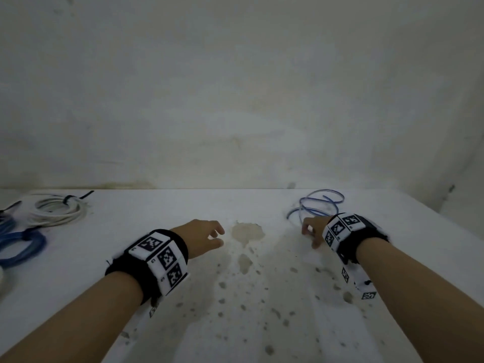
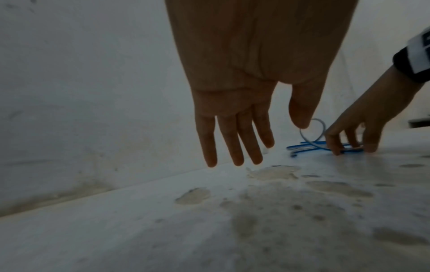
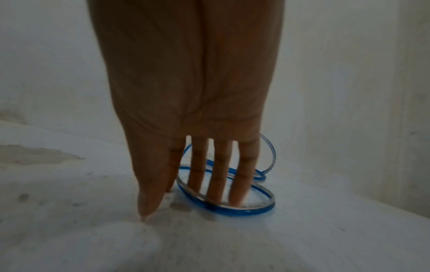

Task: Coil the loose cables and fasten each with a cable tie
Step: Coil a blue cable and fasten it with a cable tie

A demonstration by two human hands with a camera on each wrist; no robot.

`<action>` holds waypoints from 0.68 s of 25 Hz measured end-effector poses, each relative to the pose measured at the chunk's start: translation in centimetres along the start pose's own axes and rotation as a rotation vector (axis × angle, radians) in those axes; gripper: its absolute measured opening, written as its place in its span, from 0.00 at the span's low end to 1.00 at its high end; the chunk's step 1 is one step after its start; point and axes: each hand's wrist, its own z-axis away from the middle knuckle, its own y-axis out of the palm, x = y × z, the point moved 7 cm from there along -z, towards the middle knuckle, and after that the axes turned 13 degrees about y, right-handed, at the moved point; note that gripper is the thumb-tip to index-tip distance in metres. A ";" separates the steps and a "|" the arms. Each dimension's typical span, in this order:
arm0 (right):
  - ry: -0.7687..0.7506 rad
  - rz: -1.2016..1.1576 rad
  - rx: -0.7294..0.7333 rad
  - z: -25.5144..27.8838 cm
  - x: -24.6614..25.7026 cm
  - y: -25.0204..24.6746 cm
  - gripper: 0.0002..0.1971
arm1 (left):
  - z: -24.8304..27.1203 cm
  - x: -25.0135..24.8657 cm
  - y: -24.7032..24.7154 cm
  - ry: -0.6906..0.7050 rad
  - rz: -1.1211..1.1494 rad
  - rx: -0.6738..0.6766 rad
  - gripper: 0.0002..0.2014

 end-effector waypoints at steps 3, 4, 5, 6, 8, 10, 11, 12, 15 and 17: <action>-0.130 -0.183 0.048 2.0 1.1 -0.3 0.14 | -2.1 -2.3 1.6 0.032 0.051 0.033 0.19; -0.171 -0.278 0.063 2.5 1.8 -0.5 0.15 | -2.5 -2.8 1.8 0.033 0.089 0.012 0.19; -0.226 -0.408 0.080 3.4 2.7 -0.8 0.15 | -2.9 -3.2 2.0 0.029 0.158 -0.021 0.20; -0.284 -0.538 0.101 4.2 3.7 -1.2 0.14 | -3.3 -3.4 2.2 0.012 0.270 -0.061 0.20; -0.420 -0.698 0.147 6.6 6.3 -1.9 0.12 | -3.7 -3.8 2.5 -0.042 0.519 -0.146 0.22; -0.562 -0.713 0.201 9.4 9.3 -2.3 0.13 | -3.7 -3.6 2.4 -0.076 0.615 -0.203 0.19; -0.609 -0.677 0.196 10.6 10.4 -2.4 0.12 | -3.5 -3.4 2.3 -0.075 0.627 -0.214 0.16; -0.634 -0.639 0.167 11.3 11.3 -2.5 0.11 | -3.4 -3.2 2.1 -0.068 0.648 -0.229 0.13; -0.561 -0.552 -0.126 11.6 11.2 -4.0 0.18 | -2.2 -2.4 1.1 -0.070 0.727 -0.345 0.08; -0.410 -0.293 -0.438 11.1 9.8 -5.5 0.18 | -1.4 -2.1 -0.8 0.005 0.610 -0.490 0.12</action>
